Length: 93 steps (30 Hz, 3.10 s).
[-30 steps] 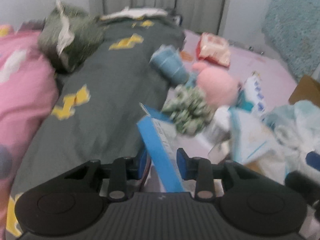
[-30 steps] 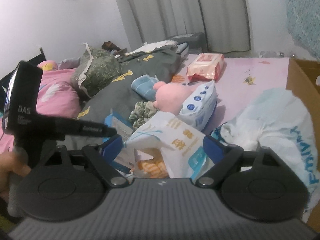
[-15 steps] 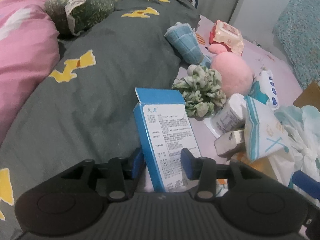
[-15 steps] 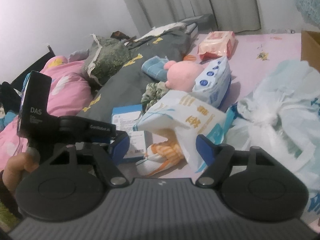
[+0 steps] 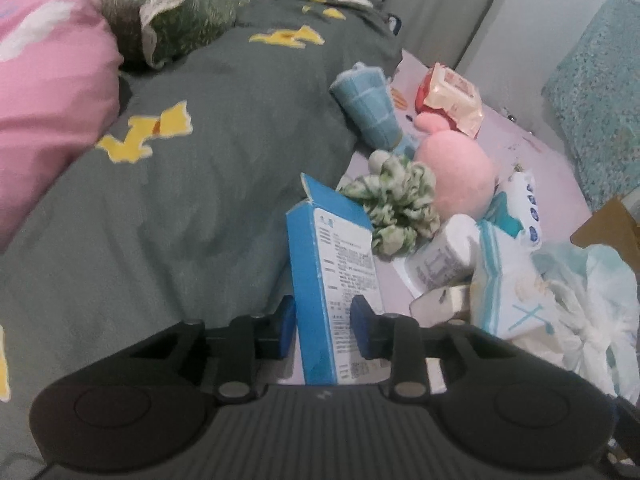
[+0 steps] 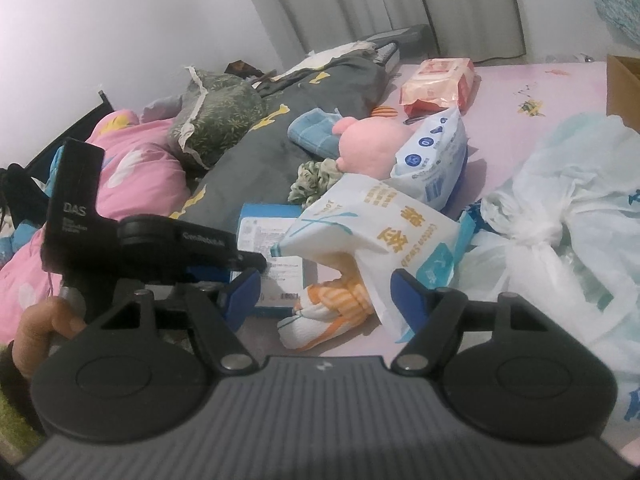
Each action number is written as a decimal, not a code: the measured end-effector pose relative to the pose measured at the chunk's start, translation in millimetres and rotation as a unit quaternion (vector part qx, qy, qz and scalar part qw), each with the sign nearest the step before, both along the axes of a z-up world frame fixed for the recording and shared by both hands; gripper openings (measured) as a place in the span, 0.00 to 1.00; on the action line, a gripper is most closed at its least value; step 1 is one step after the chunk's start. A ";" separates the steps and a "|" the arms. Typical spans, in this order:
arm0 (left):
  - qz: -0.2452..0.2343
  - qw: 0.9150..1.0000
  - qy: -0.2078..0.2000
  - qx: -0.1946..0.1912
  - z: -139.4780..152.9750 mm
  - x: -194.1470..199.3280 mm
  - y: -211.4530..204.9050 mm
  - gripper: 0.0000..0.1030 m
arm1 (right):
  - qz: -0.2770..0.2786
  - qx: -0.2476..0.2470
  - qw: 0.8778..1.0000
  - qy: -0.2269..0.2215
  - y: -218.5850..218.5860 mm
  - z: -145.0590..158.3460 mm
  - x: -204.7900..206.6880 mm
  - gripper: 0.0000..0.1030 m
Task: Organize soft objects
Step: 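Lift the blue box with the left gripper while the right gripper closes on it, then carry the blue box with both grippers into the cardboard box and release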
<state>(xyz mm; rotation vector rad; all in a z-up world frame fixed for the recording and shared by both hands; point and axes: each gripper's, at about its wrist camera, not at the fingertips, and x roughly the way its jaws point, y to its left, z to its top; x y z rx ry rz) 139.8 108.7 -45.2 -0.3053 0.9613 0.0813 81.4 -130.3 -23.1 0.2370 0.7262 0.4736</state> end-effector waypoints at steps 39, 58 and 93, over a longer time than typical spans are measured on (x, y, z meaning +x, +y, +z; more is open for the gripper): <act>-0.083 0.996 -0.016 -0.030 2.3 -77.3 -8.0 0.48 | -0.002 0.013 0.999 0.036 -8.1 -10.1 -7.4 0.66; -0.090 0.995 0.006 -0.047 -19.2 -71.4 -3.3 0.63 | 0.069 0.049 0.992 0.098 14.2 -11.0 0.0 0.50; -0.067 0.996 -0.024 -0.061 -16.3 -69.8 -8.8 0.61 | 0.115 0.003 0.985 0.125 72.3 -43.4 66.4 0.43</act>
